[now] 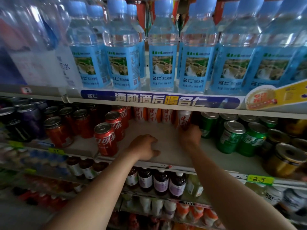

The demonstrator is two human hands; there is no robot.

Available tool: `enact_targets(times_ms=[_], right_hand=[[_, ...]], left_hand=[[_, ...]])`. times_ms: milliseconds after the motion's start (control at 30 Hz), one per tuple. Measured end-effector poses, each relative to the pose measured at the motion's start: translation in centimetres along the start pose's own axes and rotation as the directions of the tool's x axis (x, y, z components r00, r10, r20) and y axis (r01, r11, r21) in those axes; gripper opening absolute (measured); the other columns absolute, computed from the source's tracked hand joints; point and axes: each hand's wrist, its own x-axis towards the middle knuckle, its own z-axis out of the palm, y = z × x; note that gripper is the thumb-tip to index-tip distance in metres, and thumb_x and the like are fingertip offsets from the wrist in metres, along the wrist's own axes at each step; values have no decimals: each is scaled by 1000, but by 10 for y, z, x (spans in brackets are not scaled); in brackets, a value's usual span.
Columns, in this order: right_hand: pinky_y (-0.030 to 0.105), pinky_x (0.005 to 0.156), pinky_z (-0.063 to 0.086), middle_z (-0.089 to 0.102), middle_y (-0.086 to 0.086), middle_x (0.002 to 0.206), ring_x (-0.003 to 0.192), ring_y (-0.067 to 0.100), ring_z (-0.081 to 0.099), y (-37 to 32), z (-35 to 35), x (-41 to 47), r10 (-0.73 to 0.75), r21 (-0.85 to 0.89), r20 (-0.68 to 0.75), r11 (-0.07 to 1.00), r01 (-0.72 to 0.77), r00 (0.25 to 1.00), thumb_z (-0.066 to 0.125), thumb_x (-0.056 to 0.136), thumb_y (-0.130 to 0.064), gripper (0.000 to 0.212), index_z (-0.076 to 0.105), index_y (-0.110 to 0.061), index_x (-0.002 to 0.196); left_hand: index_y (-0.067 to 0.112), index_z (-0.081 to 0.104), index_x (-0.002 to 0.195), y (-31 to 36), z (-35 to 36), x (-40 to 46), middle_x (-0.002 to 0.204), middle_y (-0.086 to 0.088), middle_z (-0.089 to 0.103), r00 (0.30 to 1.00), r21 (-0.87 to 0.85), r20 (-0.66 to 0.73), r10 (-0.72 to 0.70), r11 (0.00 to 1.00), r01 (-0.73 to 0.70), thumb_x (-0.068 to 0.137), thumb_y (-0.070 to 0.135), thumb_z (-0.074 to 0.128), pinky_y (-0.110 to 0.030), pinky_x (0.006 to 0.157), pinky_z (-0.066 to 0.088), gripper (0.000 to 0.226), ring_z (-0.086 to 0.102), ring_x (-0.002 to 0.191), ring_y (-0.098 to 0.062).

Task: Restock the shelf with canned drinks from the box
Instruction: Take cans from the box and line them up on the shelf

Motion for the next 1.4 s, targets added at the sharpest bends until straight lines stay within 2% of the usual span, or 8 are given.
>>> enact_targets(times_ms=[600, 767, 867, 967, 1067, 1200, 1300, 1400], right_hand=[[41, 96, 50, 63, 22, 126, 118, 35, 60, -18, 16, 30, 147, 30, -44, 989, -146, 988, 70, 89, -16, 38, 62, 3, 121], [40, 97, 52, 64, 21, 126, 118, 35, 61, -21, 8, 19, 128, 82, 8, 988, -129, 992, 73, 86, -26, 44, 63, 1, 120], [41, 85, 58, 75, 11, 100, 95, 28, 71, -37, -2, -15, -76, 262, 11, 962, 70, 997, 75, 76, -47, 35, 74, -19, 96], [38, 55, 49, 64, 3, 57, 54, 17, 59, -65, -14, -80, -288, 468, 45, 852, 235, 956, 70, 79, -42, 29, 63, -20, 61], [36, 48, 38, 54, 15, 54, 51, 18, 46, -79, -7, -157, -527, 589, 226, 744, 316, 819, 65, 92, -32, 38, 56, -12, 61], [30, 45, 37, 54, 2, 52, 48, 8, 45, -38, 61, -239, -670, 596, 544, 733, 329, 506, 62, 93, -34, 35, 59, -13, 66], [34, 48, 45, 59, 2, 56, 49, 11, 53, 17, 148, -287, -531, 433, 790, 837, 334, 306, 61, 89, -41, 34, 59, -14, 69], [34, 63, 53, 63, -3, 70, 64, 16, 61, 93, 241, -336, -170, 139, 985, 873, 468, 24, 66, 85, -33, 16, 59, -24, 74]], left_hand=[[24, 53, 136, 3, -5, 5, 145, 3, 44, 999, -16, 12, -35, 999, 35, 84, 49, 69, -26, 109, 34, 60, 43, 133, -18], [22, 52, 137, 3, -1, 3, 146, 3, 46, 999, -50, 12, -35, 998, 35, 84, 47, 69, -28, 111, 35, 61, 44, 133, -17], [20, 61, 126, 1, -5, -9, 134, 2, 58, 994, -147, -102, -32, 989, 17, 83, 40, 72, -28, 106, 41, 48, 53, 124, -15], [22, 71, 100, -11, -8, -46, 94, 11, 69, 933, -336, -360, -28, 936, -101, 83, 28, 72, -20, 76, 50, 18, 63, 86, 2], [33, 68, 84, -45, -1, -108, 68, 10, 63, 839, -459, -491, -233, 888, -21, 85, 23, 69, -14, 56, 41, 10, 55, 59, 1], [35, 66, 80, -116, 59, -197, 76, -1, 72, 727, -667, -374, -575, 712, 220, 88, 27, 67, -25, 61, 51, 11, 64, 66, -6], [17, 69, 79, -169, 122, -270, 72, 2, 71, 602, -688, -158, -783, 525, 501, 84, 37, 62, -30, 64, 55, 22, 69, 69, -16], [10, 62, 66, -218, 206, -338, 68, -13, 68, 433, -705, -14, -901, 316, 635, 77, 41, 55, -33, 63, 52, 33, 69, 71, -35]])
